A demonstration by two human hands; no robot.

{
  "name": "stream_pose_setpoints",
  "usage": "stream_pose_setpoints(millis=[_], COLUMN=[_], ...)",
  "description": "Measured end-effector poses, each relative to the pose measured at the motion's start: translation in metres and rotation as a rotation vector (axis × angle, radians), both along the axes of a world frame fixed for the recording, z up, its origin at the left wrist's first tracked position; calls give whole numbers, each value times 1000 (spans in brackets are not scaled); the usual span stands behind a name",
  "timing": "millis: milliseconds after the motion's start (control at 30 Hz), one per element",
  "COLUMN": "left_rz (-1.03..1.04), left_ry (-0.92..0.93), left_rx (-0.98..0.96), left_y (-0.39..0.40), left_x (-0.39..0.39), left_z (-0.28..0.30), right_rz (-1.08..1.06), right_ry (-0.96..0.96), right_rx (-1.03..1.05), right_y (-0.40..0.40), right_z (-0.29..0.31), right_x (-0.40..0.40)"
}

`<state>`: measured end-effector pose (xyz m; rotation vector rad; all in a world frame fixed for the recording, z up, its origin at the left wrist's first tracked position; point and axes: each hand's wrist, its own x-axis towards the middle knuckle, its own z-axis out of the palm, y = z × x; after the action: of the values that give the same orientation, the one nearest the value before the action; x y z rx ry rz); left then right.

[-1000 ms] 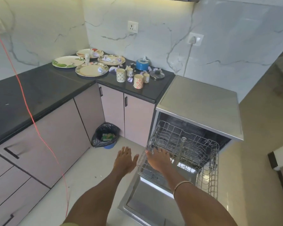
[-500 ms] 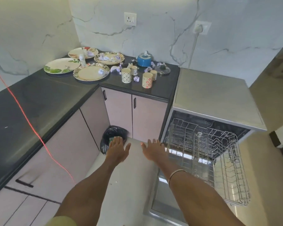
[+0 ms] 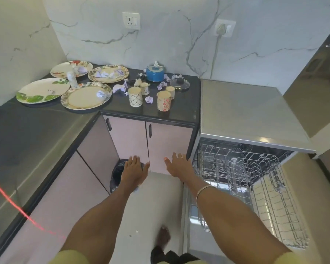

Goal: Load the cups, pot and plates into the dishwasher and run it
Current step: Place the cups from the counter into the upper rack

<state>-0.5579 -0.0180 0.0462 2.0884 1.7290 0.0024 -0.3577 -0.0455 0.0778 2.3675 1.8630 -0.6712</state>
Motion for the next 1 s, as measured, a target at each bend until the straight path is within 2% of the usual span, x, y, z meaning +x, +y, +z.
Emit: stream_pose_setpoints(millis=[100, 267, 567, 900, 1000], left_rz=[-26, -28, -17, -65, -83], left_ry=[25, 3, -60, -96, -87], left_rx=[-30, 29, 90, 345, 360], left_y=[46, 121, 206, 310, 347], left_x=[8, 26, 42, 36, 34], left_z=[10, 29, 34, 55, 68], right_rz=[-37, -57, -78, -130, -161], right_ry=[5, -34, 51, 38, 54], right_rx=[-15, 6, 383, 554, 544], right_y=[37, 106, 189, 274, 300], right_z=[7, 16, 36, 45, 56], right_x=[11, 31, 43, 47, 41])
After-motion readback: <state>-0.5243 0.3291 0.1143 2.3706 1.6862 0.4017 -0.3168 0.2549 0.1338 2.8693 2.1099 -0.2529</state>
